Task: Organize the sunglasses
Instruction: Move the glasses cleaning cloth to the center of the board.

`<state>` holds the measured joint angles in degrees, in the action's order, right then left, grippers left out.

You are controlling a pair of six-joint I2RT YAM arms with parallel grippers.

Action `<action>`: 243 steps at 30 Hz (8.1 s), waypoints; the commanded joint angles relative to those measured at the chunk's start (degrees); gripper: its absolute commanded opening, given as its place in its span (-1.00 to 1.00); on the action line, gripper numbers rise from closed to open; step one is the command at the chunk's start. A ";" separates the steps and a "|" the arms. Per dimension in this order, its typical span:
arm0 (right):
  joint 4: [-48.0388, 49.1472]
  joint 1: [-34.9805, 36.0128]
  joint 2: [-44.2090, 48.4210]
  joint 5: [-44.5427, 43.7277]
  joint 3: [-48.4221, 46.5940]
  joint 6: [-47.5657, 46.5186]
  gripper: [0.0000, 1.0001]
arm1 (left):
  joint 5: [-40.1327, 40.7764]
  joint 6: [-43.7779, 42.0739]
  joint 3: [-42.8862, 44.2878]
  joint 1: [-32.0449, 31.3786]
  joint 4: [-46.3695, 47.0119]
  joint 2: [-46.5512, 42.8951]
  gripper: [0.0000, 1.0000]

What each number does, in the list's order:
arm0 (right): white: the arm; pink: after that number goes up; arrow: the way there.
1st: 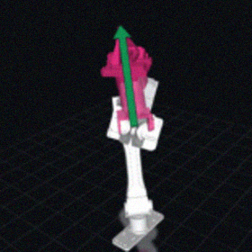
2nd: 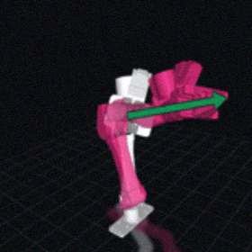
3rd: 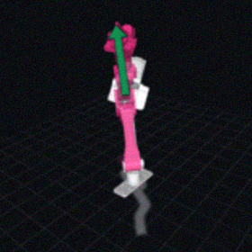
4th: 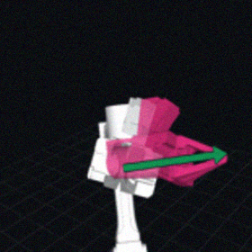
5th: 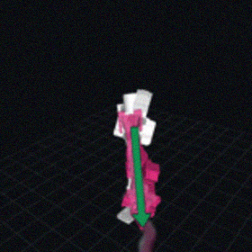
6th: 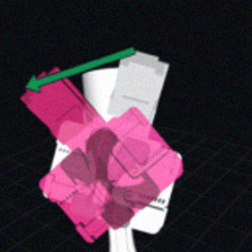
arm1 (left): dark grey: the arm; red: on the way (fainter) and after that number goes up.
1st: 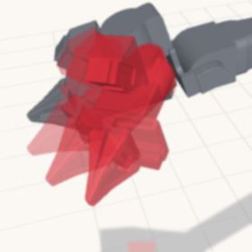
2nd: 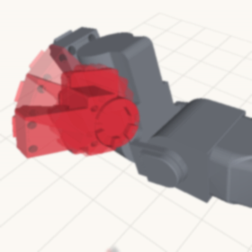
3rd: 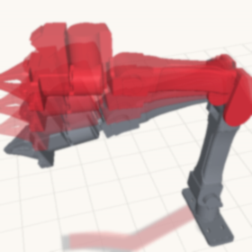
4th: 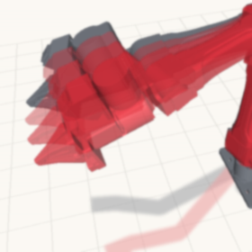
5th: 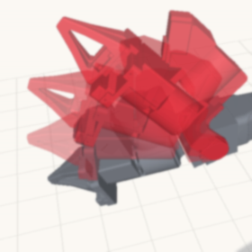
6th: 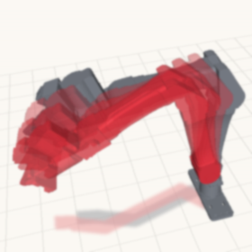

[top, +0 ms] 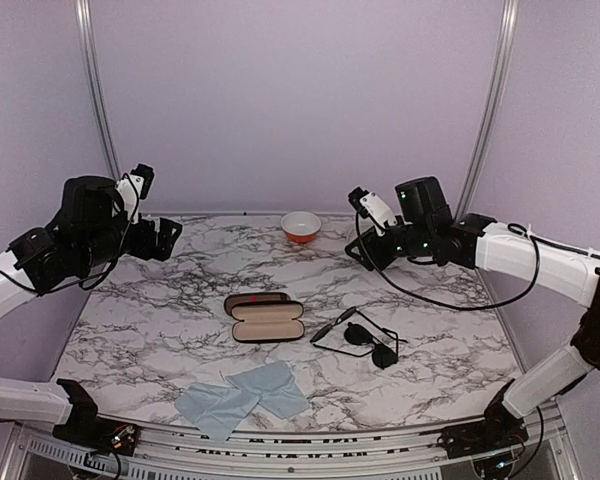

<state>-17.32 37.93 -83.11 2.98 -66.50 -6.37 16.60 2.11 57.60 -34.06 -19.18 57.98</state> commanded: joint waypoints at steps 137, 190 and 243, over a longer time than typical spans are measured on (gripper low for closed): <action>-14.26 27.68 -5.99 -7.95 22.09 23.56 -1.00 | -28.54 -14.94 -20.60 -17.09 7.82 0.74 0.51; 6.77 47.82 -33.31 1.56 -12.48 -14.29 -0.20 | 7.71 -16.36 -20.70 -5.31 12.28 -10.60 0.50; 9.75 41.64 -33.75 -5.22 -5.32 -9.69 -1.00 | 4.25 -15.82 -20.78 -2.94 11.84 -9.02 0.50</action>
<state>-5.67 82.59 -118.63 3.18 -73.87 -16.51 22.31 -14.33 36.82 -37.39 -8.34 48.71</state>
